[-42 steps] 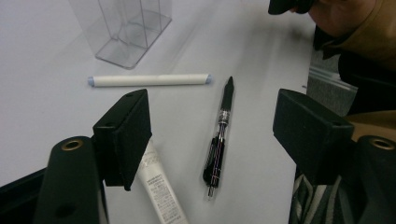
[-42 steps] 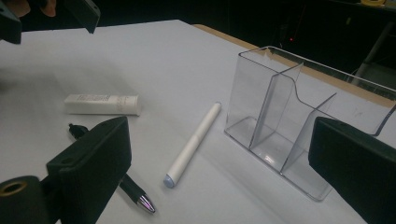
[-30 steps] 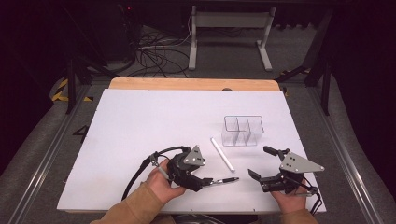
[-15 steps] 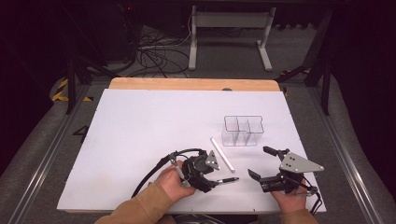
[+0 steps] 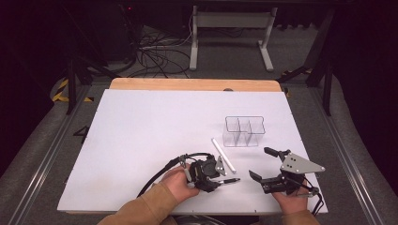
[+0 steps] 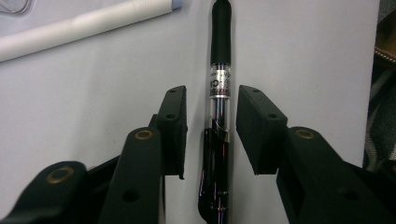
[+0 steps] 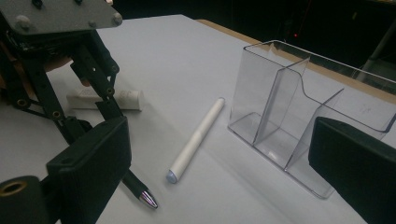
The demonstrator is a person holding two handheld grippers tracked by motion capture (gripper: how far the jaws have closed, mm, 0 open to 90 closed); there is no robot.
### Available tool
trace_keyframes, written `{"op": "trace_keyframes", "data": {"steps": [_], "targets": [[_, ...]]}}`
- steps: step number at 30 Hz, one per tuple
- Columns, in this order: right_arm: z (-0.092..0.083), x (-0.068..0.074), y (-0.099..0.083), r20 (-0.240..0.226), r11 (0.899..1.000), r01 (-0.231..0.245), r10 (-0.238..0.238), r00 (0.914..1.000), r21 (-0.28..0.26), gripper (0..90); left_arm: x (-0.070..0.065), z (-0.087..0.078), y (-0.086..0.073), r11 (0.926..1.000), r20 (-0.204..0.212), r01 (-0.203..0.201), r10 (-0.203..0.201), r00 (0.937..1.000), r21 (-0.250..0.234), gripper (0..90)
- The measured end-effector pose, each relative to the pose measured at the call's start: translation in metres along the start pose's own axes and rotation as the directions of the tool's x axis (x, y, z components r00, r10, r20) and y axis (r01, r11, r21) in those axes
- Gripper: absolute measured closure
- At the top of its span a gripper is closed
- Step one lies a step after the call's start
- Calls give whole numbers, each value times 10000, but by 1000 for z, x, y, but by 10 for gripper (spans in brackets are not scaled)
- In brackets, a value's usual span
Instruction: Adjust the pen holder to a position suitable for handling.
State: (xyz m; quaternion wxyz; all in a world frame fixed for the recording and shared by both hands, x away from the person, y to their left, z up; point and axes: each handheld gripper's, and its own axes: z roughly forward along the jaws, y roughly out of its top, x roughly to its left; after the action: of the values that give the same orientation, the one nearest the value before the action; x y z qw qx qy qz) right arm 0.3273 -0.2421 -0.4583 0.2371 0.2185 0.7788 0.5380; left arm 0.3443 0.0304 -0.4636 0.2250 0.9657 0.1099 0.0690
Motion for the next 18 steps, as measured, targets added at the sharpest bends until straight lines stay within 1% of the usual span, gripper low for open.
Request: {"op": "trace_keyframes", "data": {"steps": [1, 3, 4, 7, 12, 13, 14, 16, 18], "targets": [[0, 0, 0, -1, 10000, 4, -4, 10000, -3, 62, 0, 1, 1, 9999, 2, -120, 120, 9999, 49, 653], [0, 0, 0, 3, 10000, 2, -2, 10000, -24, 62, -1, 3, 1, 9999, -72, -59, 60, 10000, 144, 661], [0, 0, 0, -4, 10000, -11, 11, 10000, -17, 62, -1, 6, 2, 9991, -169, -311, 316, 9994, 293, 667], [0, 0, 0, -19, 10000, 0, 0, 10000, -14, 62, -1, 7, 3, 9988, -87, -361, 364, 9993, 340, 683], [0, 0, -1, -27, 10000, 34, -34, 10000, 0, 62, -1, 8, 4, 9986, 155, -383, 377, 9992, 376, 753], [0, 0, -1, -36, 10000, 30, -30, 10000, -1, 62, -1, 8, 4, 9985, 168, -409, 403, 9990, 367, 784], [0, 0, -1, -45, 10000, 8, -8, 10000, 12, 62, -2, 8, 4, 9985, 142, -414, 409, 9991, 353, 787], [0, 0, -1, -45, 10000, 11, -11, 10000, 11, 62, -3, 8, 4, 9977, 69, -552, 550, 9985, 398, 791], [0, 1, -1, -47, 10000, 9, -9, 10000, 14, 62, -4, 8, 4, 9977, 40, -544, 543, 9985, 405, 793]]}}
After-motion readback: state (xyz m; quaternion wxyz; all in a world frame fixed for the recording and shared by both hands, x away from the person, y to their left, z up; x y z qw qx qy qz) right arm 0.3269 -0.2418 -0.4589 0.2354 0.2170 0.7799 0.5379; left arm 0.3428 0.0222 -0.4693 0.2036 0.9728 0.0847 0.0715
